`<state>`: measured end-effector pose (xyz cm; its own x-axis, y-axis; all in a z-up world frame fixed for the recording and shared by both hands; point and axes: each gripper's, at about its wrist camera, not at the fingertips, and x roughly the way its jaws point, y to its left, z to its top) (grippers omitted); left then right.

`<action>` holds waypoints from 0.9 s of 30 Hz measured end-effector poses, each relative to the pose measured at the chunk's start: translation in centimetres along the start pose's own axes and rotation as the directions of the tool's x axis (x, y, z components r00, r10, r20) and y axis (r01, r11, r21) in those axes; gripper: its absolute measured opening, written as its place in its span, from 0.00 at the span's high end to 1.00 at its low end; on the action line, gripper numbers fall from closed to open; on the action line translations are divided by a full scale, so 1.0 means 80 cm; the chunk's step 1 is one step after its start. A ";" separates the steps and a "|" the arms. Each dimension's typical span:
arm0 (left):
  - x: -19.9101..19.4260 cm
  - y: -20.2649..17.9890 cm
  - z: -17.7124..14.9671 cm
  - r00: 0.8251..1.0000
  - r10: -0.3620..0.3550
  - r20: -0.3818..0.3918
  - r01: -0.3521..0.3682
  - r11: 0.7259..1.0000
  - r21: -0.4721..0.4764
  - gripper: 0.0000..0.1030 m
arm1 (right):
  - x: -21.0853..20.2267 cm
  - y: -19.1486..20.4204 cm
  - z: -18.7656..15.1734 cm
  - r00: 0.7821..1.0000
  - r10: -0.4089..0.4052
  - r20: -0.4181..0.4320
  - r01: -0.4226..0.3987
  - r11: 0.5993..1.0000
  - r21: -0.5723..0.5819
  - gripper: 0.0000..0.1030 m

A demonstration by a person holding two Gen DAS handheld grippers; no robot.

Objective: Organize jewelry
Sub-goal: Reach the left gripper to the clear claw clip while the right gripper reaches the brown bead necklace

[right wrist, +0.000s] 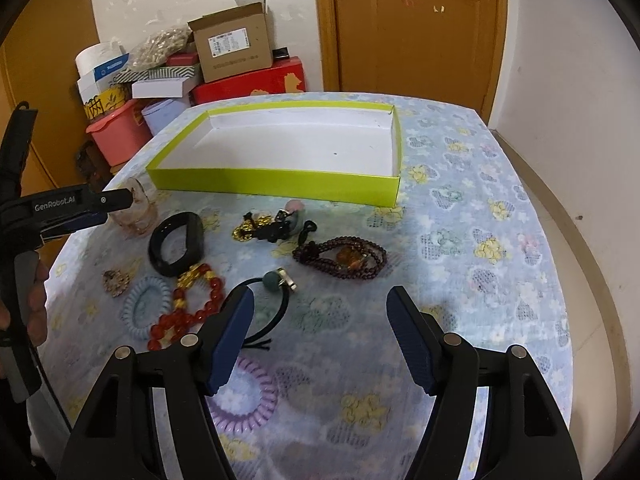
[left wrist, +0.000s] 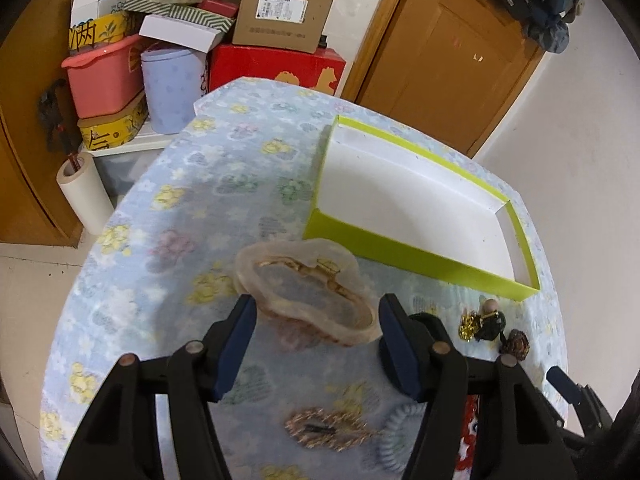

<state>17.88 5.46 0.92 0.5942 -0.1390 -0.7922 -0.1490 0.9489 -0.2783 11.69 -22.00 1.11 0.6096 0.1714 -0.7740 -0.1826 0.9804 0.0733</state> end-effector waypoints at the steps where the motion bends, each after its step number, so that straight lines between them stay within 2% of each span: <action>1: 0.004 -0.001 0.001 1.000 0.011 -0.008 -0.011 1.000 -0.006 0.36 | 0.002 -0.001 0.001 1.000 -0.001 -0.002 0.001 1.000 0.001 0.33; 5: 0.018 -0.005 0.008 0.999 0.028 -0.022 -0.029 0.999 -0.017 0.36 | 0.007 -0.005 0.004 1.000 -0.009 -0.006 0.009 1.000 -0.002 0.33; 11: 0.026 -0.017 0.018 0.997 0.075 0.004 -0.075 0.996 0.047 0.35 | 0.013 -0.019 0.012 1.000 -0.011 0.001 0.011 1.000 0.016 0.33; 18: 0.019 -0.006 0.017 0.997 0.071 0.014 -0.073 0.991 0.108 0.35 | 0.029 -0.038 0.022 0.999 0.032 -0.017 -0.032 0.999 0.022 0.33; 20: 0.015 0.002 0.015 0.997 0.071 0.019 -0.073 0.991 0.109 0.35 | 0.035 -0.040 0.025 0.998 0.049 -0.029 -0.048 0.999 0.022 0.42; 24: 0.007 0.013 0.012 0.998 0.066 0.023 -0.068 0.992 0.102 0.36 | 0.052 -0.046 0.028 0.996 0.070 -0.052 -0.069 0.997 0.015 0.48; 27: 0.002 0.014 0.009 0.998 0.050 0.029 -0.052 0.993 0.103 0.36 | 0.054 -0.043 0.030 0.996 0.071 -0.059 -0.071 0.997 -0.002 0.57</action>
<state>18.39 6.70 0.84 0.6086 -0.0835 -0.7891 -0.0977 0.9790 -0.1789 16.80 -24.39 -0.99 0.5489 0.2343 -0.8024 -0.2265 0.9657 0.1270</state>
